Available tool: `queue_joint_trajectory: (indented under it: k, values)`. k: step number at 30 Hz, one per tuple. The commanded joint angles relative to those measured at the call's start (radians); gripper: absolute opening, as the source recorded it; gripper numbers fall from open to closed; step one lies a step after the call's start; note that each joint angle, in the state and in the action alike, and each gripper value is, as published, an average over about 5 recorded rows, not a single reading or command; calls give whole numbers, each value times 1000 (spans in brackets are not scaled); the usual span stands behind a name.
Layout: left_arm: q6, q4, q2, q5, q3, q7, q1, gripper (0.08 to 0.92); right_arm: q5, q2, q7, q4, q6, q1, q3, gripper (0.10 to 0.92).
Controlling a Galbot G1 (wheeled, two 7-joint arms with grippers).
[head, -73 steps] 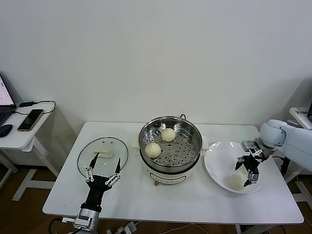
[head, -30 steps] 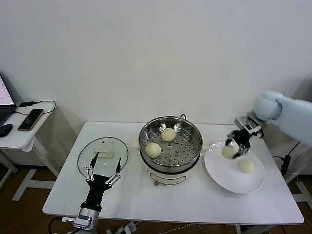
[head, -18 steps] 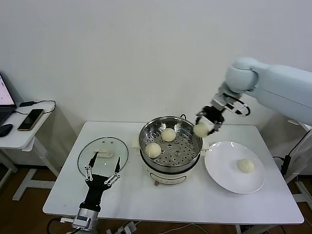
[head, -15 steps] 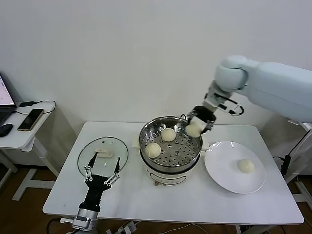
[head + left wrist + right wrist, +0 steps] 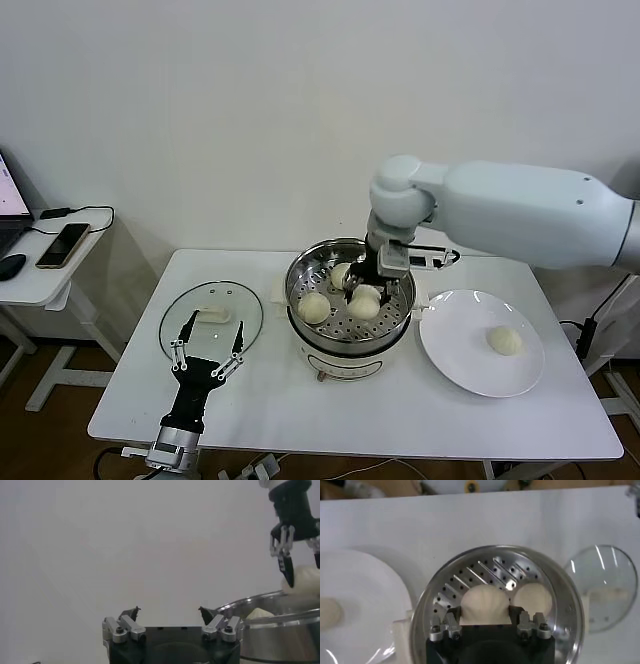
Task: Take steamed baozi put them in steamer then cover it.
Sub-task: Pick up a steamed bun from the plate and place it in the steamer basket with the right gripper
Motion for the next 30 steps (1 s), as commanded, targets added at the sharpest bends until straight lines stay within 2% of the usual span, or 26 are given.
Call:
queue_joint_trajectory:
  k: [1,20,26,30]
  values:
    - [-3,4,0,-1,-2,-1,0,823,-126,31,-1,18,91,-88,16,662]
    - [-14,16,0,-3,-6,-3,-3,823,-174,45,11,-1,99,-134,25,678]
    - [-17,19,0,-3,-5,-3,-4,823,-165,42,13,2,82,-123,21,783]
    - [-19,24,1,-3,-5,-3,-5,823,-160,29,11,8,81,-107,42,819]
